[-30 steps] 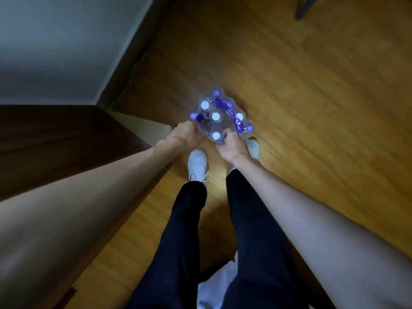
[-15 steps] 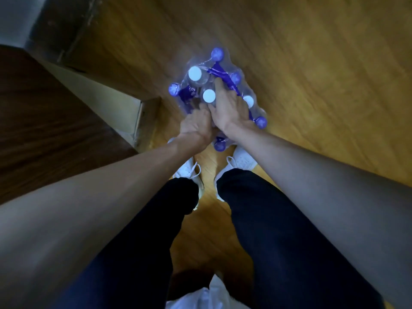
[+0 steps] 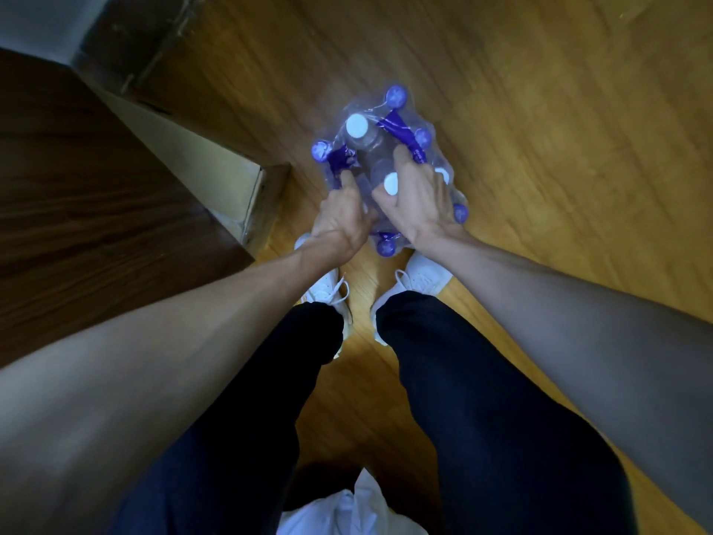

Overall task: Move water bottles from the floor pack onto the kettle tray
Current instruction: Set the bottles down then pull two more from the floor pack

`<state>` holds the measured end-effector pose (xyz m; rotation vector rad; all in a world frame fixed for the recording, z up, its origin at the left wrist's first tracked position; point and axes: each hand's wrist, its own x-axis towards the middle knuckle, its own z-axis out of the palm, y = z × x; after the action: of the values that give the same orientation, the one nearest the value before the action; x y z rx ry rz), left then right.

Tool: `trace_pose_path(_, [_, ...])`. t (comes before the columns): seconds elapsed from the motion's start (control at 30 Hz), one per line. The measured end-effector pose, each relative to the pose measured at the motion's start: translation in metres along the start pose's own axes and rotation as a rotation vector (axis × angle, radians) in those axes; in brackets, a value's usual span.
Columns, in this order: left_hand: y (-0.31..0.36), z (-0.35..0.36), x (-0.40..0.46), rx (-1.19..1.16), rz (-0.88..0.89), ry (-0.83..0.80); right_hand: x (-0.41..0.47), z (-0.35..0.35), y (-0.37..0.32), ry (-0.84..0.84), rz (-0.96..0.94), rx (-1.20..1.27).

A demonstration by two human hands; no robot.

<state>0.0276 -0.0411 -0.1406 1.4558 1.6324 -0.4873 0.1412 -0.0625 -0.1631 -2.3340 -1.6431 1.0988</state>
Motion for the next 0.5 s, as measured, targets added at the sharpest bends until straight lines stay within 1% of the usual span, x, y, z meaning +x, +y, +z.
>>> trace_pose_path(0.23, [0.015, -0.052, -0.068, -0.071, -0.034, 0.073, -0.056, -0.062, -0.024, 0.03, 0.048, 0.077])
trace_pose_path(0.4, [0.038, -0.102, -0.136, -0.107, -0.071, 0.115, -0.101, -0.127, -0.067, 0.071, 0.113, 0.165])
trace_pose_path(0.5, [0.054, -0.137, -0.184, -0.138, -0.036, 0.164, -0.133, -0.168, -0.096, 0.086, 0.143, 0.206])
